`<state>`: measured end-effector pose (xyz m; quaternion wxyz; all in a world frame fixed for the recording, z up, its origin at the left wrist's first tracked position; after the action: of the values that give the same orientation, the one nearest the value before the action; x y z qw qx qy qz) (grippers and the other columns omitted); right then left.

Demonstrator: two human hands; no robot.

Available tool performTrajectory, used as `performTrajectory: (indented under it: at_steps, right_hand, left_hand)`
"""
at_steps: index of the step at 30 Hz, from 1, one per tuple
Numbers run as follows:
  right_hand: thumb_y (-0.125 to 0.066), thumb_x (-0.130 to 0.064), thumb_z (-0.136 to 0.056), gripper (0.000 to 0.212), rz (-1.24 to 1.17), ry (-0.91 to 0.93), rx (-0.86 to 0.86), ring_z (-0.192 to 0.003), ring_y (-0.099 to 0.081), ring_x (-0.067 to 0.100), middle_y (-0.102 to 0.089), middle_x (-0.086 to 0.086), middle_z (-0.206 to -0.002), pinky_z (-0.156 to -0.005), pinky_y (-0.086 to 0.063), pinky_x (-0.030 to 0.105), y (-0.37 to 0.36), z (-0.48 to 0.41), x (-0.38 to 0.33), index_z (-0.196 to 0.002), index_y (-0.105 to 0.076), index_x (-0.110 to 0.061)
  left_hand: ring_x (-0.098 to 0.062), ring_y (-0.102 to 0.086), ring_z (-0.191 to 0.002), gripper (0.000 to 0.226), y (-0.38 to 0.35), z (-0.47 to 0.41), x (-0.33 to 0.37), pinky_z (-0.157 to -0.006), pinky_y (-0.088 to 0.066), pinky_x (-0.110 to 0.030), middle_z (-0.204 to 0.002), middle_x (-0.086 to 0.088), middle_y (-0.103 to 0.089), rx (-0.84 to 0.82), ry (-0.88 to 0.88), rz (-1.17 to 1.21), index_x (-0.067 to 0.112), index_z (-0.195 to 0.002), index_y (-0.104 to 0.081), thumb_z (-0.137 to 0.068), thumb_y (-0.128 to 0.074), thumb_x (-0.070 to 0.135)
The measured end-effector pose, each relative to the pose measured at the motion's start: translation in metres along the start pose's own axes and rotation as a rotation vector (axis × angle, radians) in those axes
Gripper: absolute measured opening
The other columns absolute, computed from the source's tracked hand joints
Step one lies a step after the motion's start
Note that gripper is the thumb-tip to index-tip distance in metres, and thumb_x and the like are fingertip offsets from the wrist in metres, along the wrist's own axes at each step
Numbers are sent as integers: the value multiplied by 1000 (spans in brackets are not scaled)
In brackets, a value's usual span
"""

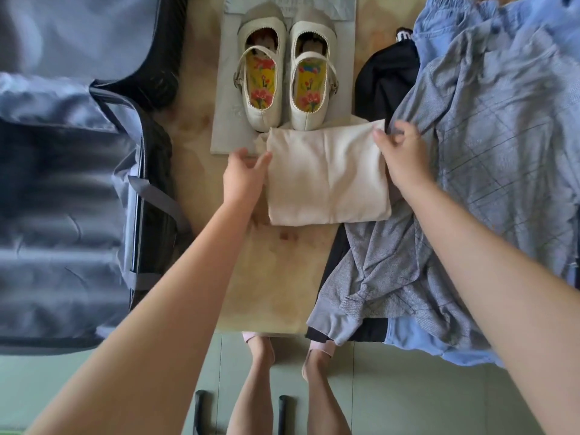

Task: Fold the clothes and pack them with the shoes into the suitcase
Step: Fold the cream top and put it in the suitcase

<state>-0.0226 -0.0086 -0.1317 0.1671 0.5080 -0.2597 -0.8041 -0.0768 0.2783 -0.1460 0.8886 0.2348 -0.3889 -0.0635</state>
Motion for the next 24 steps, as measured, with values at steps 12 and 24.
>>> performTrajectory:
  at_steps: [12,24]
  right_hand:
    - [-62,-30,-89,19,147,-49,-90,-73,-54,20,-60,3,-81,-55,-36,28,-6,63,46,-88,-58,-11]
    - [-60,-36,-91,29,293,-11,-110,-85,-53,19,-58,0,-92,-64,-36,29,-5,104,63,-105,-55,-12]
  left_hand:
    - [-16,-57,-88,28,-24,44,-44,-68,-42,-23,-96,3,-62,-46,-28,-67,12,-106,-59,-89,-62,33]
    - [-16,-59,-97,36,-9,76,-88,-86,-51,-38,-105,6,-61,-20,-26,-63,20,-122,-51,-91,-58,36]
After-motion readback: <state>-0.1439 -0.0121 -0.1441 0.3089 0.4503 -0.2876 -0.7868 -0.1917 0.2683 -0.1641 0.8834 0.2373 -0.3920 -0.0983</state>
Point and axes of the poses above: each hand's wrist, its own z-axis away from the middle knuckle, its own y-axis out of the back of the hand, x = y × z, the point moved 8 cm from there along -z, towards the middle knuckle
